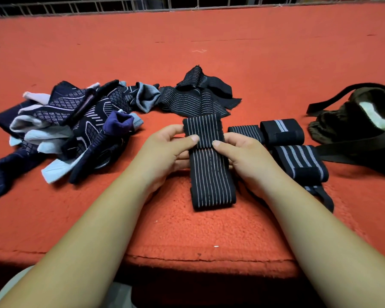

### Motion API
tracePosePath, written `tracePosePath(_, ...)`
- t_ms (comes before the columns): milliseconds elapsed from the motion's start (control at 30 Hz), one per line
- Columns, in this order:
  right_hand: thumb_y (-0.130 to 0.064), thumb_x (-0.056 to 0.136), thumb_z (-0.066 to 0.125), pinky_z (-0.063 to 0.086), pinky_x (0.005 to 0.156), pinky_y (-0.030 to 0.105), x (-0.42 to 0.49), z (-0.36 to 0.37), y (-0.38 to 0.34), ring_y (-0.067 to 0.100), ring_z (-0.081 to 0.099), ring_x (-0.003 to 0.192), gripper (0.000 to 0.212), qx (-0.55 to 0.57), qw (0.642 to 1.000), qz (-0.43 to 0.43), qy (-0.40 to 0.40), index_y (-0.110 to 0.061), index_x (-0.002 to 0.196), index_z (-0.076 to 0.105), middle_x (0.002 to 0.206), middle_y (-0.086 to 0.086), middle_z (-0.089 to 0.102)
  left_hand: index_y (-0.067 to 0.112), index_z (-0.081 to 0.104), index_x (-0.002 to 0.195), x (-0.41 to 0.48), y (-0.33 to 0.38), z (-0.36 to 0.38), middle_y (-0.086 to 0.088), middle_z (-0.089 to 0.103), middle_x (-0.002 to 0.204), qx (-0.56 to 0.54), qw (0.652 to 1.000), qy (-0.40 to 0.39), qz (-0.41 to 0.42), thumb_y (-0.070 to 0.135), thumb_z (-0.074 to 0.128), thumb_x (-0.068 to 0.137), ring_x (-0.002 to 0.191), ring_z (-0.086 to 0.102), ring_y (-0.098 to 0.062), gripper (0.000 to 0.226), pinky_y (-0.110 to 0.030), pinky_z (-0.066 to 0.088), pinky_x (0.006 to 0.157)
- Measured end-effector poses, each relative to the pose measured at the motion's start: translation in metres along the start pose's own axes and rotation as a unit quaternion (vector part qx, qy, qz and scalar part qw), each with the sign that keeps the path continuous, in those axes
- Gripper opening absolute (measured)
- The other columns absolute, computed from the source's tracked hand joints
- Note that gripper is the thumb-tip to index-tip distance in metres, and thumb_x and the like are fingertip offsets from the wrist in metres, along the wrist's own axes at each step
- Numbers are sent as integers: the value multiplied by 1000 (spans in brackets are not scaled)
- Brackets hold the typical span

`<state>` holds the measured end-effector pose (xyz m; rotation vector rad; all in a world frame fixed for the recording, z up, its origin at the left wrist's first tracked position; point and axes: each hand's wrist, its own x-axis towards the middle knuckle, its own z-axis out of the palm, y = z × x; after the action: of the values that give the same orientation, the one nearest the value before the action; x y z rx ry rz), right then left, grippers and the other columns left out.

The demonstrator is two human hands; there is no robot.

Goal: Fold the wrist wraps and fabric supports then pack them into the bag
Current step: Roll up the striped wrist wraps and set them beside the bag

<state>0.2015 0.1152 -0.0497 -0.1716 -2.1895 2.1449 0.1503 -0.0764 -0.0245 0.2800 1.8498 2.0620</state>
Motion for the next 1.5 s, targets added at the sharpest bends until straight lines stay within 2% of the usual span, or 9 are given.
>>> tracePosePath(233, -21, 109, 56, 56, 76, 39, 4, 5, 0, 24, 71, 85, 22, 77, 996, 28, 30, -20, 111, 78, 99, 5, 79, 4, 73, 121, 5, -4, -1, -18, 80, 109, 20, 999, 24, 23, -9, 63, 97, 91, 76, -24, 29, -35, 63, 82)
tracePosePath(333, -37, 113, 48, 60, 71, 36, 6, 3, -7, 23, 74, 80, 39, 213, 973, 79, 28, -7, 123, 72, 100, 16, 77, -1, 75, 118, 6, -1, 2, -2, 78, 77, 7, 1000, 27, 10, -12, 48, 99, 69, 70, -5, 34, -18, 59, 70)
tracePosePath(400, -46, 112, 47, 62, 79, 40, 6, -1, -8, 27, 75, 91, 54, 238, 967, 90, 17, 0, 131, 68, 114, 23, 77, -4, 75, 117, 5, 0, 4, -5, 79, 83, -4, 1000, 30, 9, -11, 42, 97, 70, 70, -5, 39, -16, 56, 65)
tracePosePath(567, -11, 103, 66, 59, 76, 28, 4, 2, -4, 17, 71, 90, 28, 129, 991, 30, 26, -3, 129, 71, 110, 14, 77, 7, 75, 123, 5, -5, 5, -11, 79, 107, -28, 999, 17, 28, -5, 54, 103, 91, 71, -20, 31, -27, 56, 86)
tracePosePath(667, -3, 101, 67, 58, 99, 43, 6, 2, -1, 22, 72, 96, 29, 100, 994, -4, 47, -12, 128, 73, 114, 20, 77, 3, 68, 132, 6, -6, 4, -11, 78, 108, -48, 998, 25, 22, 2, 61, 104, 91, 73, -20, 29, -35, 59, 92)
tracePosePath(900, -18, 97, 73, 58, 105, 52, 9, -1, 3, 27, 76, 111, 28, 80, 993, -48, 76, -20, 125, 73, 113, 6, 81, 8, 74, 118, 0, -7, 1, -4, 79, 94, 86, 995, -41, -19, 13, 70, 100, 74, 69, -12, 19, -32, 57, 72)
tracePosePath(1067, -36, 105, 68, 59, 71, 32, 6, 3, 4, 17, 76, 83, 24, 19, 999, -1, 34, -16, 118, 74, 99, 2, 81, 2, 70, 122, 4, -8, 2, -11, 79, 101, -10, 1000, 17, 14, 6, 68, 100, 78, 73, -16, 22, -29, 60, 71)
tracePosePath(1200, -45, 99, 67, 57, 103, 55, 6, 3, 5, 26, 78, 104, 31, -36, 999, -9, 31, -21, 113, 78, 107, 3, 82, 8, 73, 120, 4, -8, 0, -5, 81, 106, -54, 998, 15, 6, 19, 61, 107, 80, 74, -8, 20, -23, 61, 71)
tracePosePath(1500, -35, 107, 60, 56, 102, 55, 6, 0, 6, 26, 77, 105, 26, -15, 999, -23, 26, -18, 117, 77, 109, 6, 82, 8, 73, 124, 5, -9, 1, -4, 80, 106, -87, 996, 18, -1, 18, 60, 108, 75, 72, -6, 23, -22, 61, 69)
